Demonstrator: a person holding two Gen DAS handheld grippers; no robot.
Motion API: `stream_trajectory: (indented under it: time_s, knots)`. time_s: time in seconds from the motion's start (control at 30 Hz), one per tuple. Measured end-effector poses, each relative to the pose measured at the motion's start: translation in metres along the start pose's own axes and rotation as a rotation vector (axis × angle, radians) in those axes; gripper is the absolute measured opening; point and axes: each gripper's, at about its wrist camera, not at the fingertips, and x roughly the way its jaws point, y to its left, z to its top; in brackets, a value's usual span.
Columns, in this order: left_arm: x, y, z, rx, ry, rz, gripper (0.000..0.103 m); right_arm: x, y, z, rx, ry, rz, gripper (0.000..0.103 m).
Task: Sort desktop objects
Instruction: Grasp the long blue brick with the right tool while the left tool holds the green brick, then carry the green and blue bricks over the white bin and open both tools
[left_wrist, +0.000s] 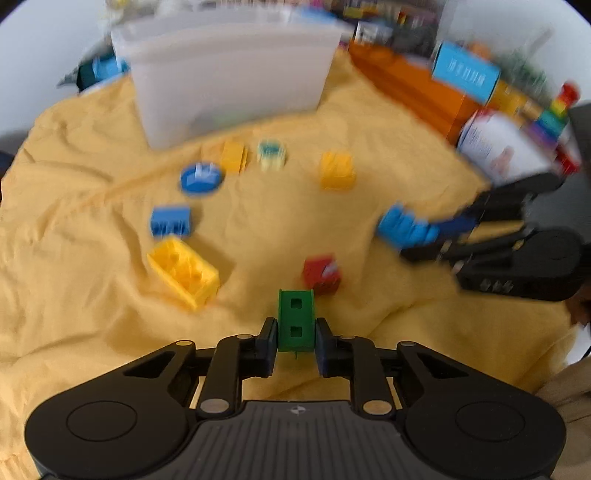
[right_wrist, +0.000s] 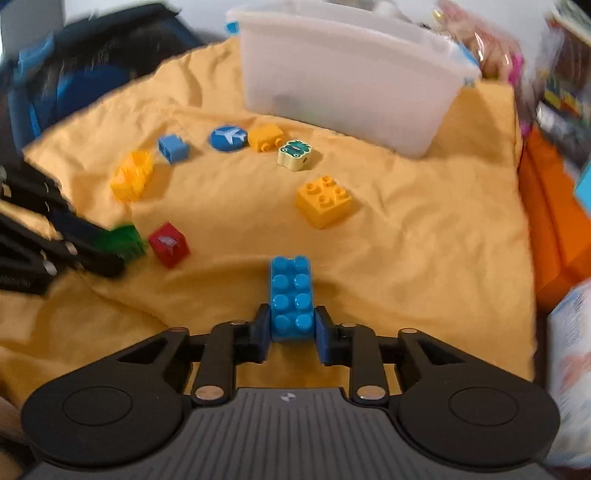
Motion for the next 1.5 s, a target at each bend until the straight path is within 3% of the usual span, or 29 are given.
stream_trajectory:
  time_s: [0.1, 0.2, 0.43, 0.57, 0.67, 0.87, 1.03, 1.1, 1.2, 1.33, 1.47, 1.5]
  knots:
    - [-0.018, -0.003, 0.013, 0.04, -0.064, 0.025, 0.024, -0.013, 0.001, 0.004, 0.008, -0.029, 0.019, 0.027]
    - [-0.033, 0.003, 0.033, 0.009, -0.112, 0.005, 0.024, -0.026, 0.0, 0.019, -0.002, -0.069, 0.016, 0.027]
    - [-0.05, 0.025, 0.111, -0.013, -0.265, 0.056, 0.024, -0.049, -0.008, 0.085, -0.02, -0.217, -0.02, 0.027]
    - [-0.048, 0.049, 0.162, -0.093, -0.31, 0.074, 0.024, -0.054, -0.018, 0.133, -0.022, -0.309, -0.056, 0.027]
    - [-0.044, 0.058, 0.194, -0.088, -0.343, 0.11, 0.024, -0.055, -0.026, 0.164, -0.021, -0.355, -0.078, 0.027]
    - [-0.013, 0.076, 0.242, -0.079, -0.326, 0.159, 0.024, -0.026, -0.042, 0.217, 0.004, -0.365, -0.12, 0.027]
    - [0.025, 0.086, 0.244, -0.081, -0.228, 0.197, 0.024, 0.013, -0.05, 0.232, 0.057, -0.296, -0.164, 0.028]
    - [0.031, 0.086, 0.24, -0.092, -0.201, 0.206, 0.028, 0.019, -0.051, 0.229, 0.067, -0.283, -0.174, 0.035]
    - [0.018, 0.082, 0.232, -0.089, -0.24, 0.191, 0.041, 0.014, -0.053, 0.223, 0.071, -0.28, -0.176, 0.037]
    - [-0.009, 0.073, 0.223, -0.067, -0.3, 0.185, 0.042, 0.0, -0.052, 0.214, 0.055, -0.305, -0.162, 0.037]
    - [-0.042, 0.065, 0.186, -0.072, -0.365, 0.162, 0.06, -0.02, -0.054, 0.185, 0.081, -0.333, -0.128, 0.045]
    - [-0.046, 0.063, 0.176, -0.079, -0.366, 0.159, 0.06, -0.022, -0.054, 0.174, 0.083, -0.322, -0.112, 0.046]
